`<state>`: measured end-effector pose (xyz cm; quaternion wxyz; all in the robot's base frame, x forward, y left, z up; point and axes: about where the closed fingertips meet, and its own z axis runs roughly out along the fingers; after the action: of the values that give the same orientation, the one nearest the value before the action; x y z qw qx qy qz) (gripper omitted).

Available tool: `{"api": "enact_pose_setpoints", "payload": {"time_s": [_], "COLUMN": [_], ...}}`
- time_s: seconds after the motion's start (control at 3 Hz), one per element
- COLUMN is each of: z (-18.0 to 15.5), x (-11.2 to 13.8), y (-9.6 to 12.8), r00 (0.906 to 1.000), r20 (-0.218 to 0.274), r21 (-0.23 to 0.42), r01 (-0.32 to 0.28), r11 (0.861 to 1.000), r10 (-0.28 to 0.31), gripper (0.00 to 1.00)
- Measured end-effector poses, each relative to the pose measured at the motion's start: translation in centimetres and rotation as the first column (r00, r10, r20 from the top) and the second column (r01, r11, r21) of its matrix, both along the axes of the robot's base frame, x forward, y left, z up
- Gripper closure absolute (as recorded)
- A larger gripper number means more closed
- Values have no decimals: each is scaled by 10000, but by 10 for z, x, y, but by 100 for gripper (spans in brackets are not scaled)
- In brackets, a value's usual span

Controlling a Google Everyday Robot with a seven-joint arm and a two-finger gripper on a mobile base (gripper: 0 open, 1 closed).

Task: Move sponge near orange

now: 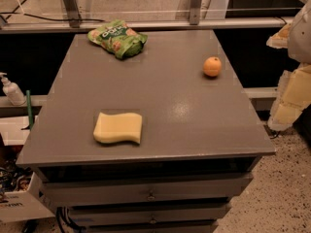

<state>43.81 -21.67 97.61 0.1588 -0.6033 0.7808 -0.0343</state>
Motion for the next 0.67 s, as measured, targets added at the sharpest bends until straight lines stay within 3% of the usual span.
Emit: {"api": "enact_pose_setpoints", "payload": {"time_s": [0.33, 0.67], "z": [0, -8], "x": [0, 0], "y": [0, 7], "r00": [10000, 9998], "r20": [2, -72], "r21": [0, 667], "r01": [0, -159], "r11": [10000, 9976], "r10": [0, 164], "gripper": [0, 0]}}
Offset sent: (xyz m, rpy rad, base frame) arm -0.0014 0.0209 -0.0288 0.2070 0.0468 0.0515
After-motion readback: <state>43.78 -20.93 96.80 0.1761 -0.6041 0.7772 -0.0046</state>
